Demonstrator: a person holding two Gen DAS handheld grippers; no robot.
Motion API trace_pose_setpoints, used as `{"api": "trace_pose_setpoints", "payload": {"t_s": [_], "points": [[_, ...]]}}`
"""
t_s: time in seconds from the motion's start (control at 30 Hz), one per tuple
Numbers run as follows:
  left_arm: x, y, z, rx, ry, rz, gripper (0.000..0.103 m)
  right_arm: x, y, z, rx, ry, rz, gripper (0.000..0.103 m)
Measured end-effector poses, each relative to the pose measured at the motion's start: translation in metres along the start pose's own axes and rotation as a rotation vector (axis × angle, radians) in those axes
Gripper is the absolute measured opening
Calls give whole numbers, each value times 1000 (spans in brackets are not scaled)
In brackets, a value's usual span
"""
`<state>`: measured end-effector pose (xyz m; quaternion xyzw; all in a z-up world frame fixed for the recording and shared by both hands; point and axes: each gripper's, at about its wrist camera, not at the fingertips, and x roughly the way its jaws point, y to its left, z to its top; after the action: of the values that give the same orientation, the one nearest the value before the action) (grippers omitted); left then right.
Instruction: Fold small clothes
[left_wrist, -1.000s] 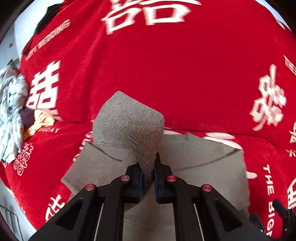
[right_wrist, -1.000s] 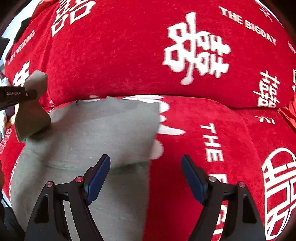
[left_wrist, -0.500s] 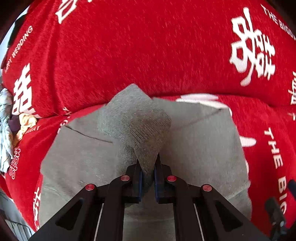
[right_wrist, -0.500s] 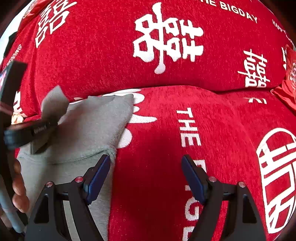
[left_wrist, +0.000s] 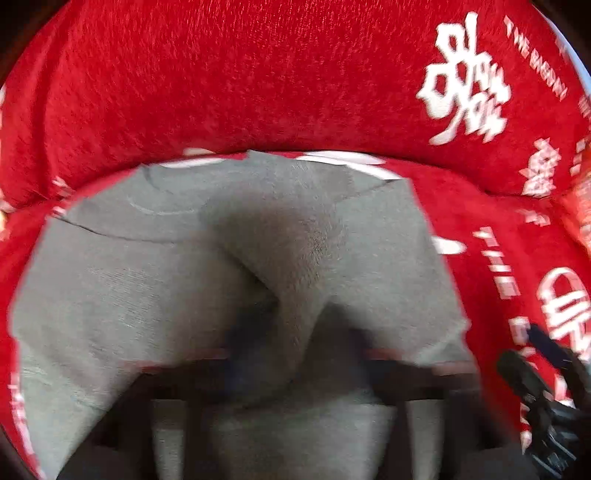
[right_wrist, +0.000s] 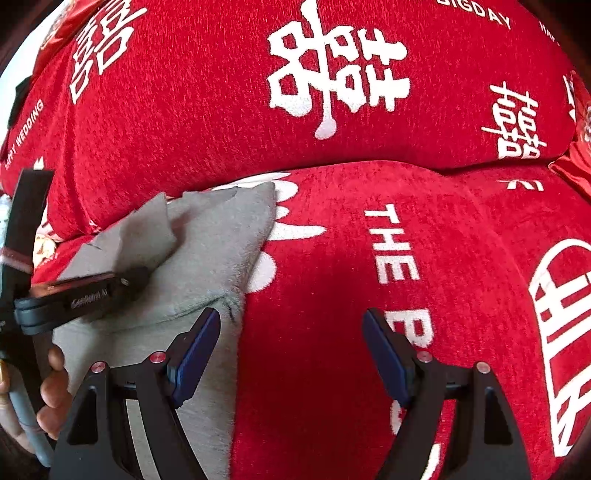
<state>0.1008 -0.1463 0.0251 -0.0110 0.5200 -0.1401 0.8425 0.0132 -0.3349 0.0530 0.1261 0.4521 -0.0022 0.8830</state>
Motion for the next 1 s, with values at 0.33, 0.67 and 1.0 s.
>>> {"api": "trace_pose_setpoints", "payload": {"t_s": [0.33, 0.67, 1.0], "points": [[-38, 40, -13, -53, -116, -86, 103, 2, 27, 12, -32, -9, 35, 82], [-30, 132, -24, -249, -96, -74, 103, 63, 140, 45, -208, 78, 64, 82], [-19, 119, -36, -104, -98, 40, 103, 59, 85, 21, -73, 95, -2, 79]]}}
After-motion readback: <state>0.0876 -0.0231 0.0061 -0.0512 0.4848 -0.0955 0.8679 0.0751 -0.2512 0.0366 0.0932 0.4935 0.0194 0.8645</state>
